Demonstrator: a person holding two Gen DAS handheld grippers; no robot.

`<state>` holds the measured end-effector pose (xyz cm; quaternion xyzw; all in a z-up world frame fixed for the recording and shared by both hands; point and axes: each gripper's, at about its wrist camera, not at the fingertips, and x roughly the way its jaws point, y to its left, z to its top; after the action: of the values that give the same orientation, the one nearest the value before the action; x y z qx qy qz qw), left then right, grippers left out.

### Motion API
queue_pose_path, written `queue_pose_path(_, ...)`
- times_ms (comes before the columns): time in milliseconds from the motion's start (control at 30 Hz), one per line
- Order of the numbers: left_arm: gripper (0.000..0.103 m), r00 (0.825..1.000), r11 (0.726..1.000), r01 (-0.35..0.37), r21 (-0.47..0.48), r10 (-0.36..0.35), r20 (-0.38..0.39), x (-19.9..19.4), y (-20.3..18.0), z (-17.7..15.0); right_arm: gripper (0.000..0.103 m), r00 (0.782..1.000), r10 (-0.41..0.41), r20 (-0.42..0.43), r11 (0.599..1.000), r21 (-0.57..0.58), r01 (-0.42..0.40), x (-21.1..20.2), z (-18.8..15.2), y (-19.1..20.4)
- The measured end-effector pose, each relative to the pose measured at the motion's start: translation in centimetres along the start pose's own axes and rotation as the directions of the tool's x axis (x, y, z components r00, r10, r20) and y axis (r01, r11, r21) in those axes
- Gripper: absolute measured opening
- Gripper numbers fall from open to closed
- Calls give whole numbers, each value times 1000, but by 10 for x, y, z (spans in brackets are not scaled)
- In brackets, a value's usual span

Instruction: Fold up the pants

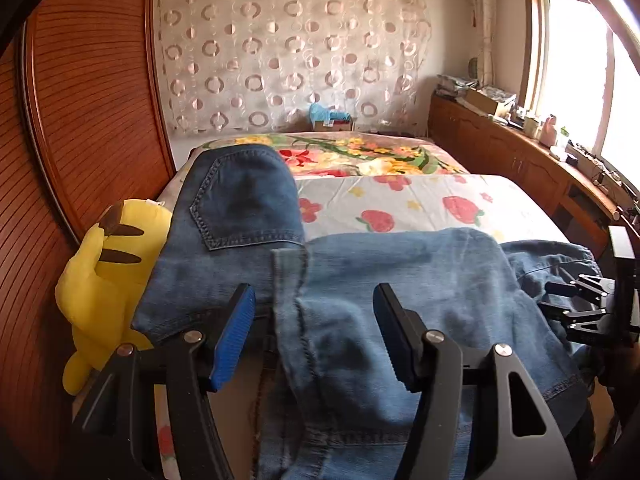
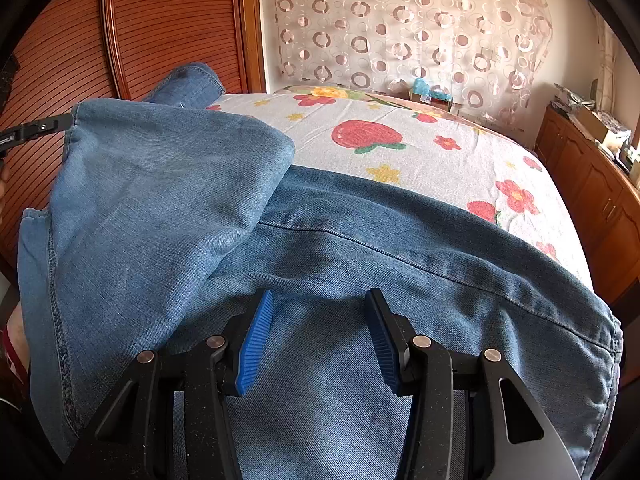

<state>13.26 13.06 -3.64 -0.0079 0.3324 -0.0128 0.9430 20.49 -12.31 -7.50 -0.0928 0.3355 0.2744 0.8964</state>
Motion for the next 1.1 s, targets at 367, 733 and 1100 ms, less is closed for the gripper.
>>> queue_pose_path(367, 62, 994, 993, 104, 55, -104, -15, -2, -62, -16, 50, 1000, -5, 1, 1000, -5, 5, 3, -1, 1)
queue_pose_path(733, 62, 987, 986, 153, 68, -148, -67, 18, -100, -33, 50, 997, -12, 72, 998, 64, 7, -10, -5, -12)
queue_pose_path(1100, 62, 984, 981, 164, 102, -155, -90, 25, -123, -47, 50, 983, -132, 129, 987, 106, 119, -69, -37, -49)
